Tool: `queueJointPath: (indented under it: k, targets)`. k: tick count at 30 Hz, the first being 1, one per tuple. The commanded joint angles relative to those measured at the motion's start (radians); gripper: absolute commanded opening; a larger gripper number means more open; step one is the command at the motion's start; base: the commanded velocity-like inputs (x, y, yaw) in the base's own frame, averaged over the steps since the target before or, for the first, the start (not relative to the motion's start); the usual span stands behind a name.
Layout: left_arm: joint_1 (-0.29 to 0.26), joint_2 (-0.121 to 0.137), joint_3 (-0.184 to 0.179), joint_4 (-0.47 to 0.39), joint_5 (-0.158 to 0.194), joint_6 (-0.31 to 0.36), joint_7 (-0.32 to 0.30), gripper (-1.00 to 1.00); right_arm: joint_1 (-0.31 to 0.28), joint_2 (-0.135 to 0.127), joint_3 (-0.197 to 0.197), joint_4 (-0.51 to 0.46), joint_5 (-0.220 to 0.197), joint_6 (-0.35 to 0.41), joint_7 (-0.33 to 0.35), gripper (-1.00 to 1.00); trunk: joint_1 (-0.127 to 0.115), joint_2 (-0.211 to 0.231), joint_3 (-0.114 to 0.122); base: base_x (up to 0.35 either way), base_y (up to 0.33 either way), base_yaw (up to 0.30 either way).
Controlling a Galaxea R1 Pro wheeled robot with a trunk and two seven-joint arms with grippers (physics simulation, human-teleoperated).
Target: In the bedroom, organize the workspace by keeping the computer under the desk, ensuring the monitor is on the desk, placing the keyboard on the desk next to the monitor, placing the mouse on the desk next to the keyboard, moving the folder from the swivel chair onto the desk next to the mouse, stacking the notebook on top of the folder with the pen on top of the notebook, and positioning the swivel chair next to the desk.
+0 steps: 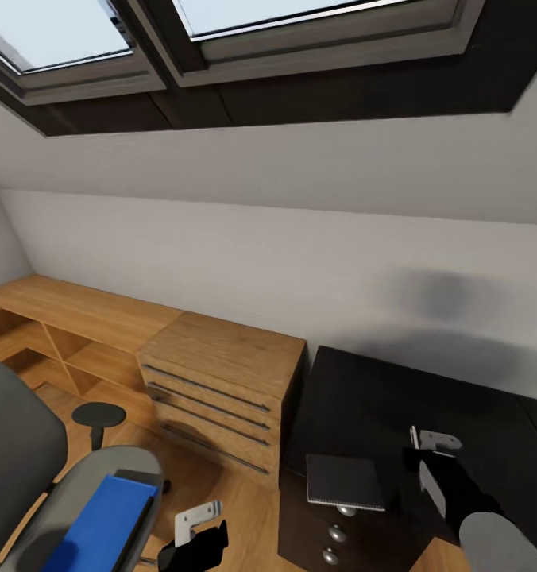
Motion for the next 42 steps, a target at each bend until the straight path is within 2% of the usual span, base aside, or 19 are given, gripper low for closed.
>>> queueJointPath:
  k: [1, 5, 8, 11, 13, 16, 22, 30, 42]
  targets:
    - [0.000, 0.000, -0.001, -0.002, 0.005, 0.003, 0.007, 1.00, -0.024, -0.007, -0.003, 0.052, 0.005, -0.012, 0.006, -1.00, 0.001, -0.002, -0.002, 0.015, 0.000, 0.000]
    - [0.000, 0.001, -0.001, -0.029, 0.005, 0.003, 0.009, 1.00, -0.079, -0.024, -0.004, 0.181, 0.003, -0.050, 0.013, -1.00, 0.001, -0.002, -0.002, 0.007, 0.000, 0.000]
    - [0.000, 0.002, -0.001, -0.066, 0.009, 0.004, 0.013, 1.00, -0.091, -0.028, -0.006, 0.209, -0.020, -0.052, 0.014, -1.00, 0.001, -0.002, -0.002, 0.001, 0.000, 0.000]
    - [0.000, 0.002, -0.001, -0.090, 0.012, 0.005, 0.016, 1.00, -0.096, -0.030, -0.006, 0.219, -0.108, -0.048, 0.013, -1.00, 0.001, -0.002, -0.002, 0.000, 0.000, 0.000]
    - [0.000, 0.002, -0.001, -0.094, 0.012, 0.005, 0.016, 1.00, -0.096, -0.030, -0.006, 0.219, -0.139, -0.047, 0.014, -1.00, 0.004, -0.009, -0.005, 0.000, 0.000, 0.000]
    - [0.000, 0.002, -0.001, -0.096, 0.013, 0.006, 0.017, 1.00, -0.097, -0.031, -0.006, 0.220, -0.161, -0.046, 0.014, -1.00, 0.016, -0.030, -0.014, 0.000, 0.000, 0.000]
    - [0.000, 0.002, -0.001, -0.097, 0.014, 0.006, 0.017, 1.00, -0.097, -0.030, -0.006, 0.220, -0.171, -0.046, 0.012, -1.00, 0.039, -0.072, -0.033, 0.000, 0.000, 0.000]
    - [0.000, 0.002, -0.001, -0.097, 0.014, 0.006, 0.017, 1.00, -0.097, -0.029, -0.006, 0.220, -0.166, -0.046, 0.009, -1.00, 0.039, -0.072, -0.033, 0.000, 0.000, 0.000]
    - [0.000, 0.002, -0.001, -0.096, 0.014, 0.006, 0.017, 1.00, -0.097, -0.028, -0.002, 0.220, -0.164, -0.046, 0.007, -1.00, 0.081, -0.149, -0.068, 0.000, 0.000, 0.000]
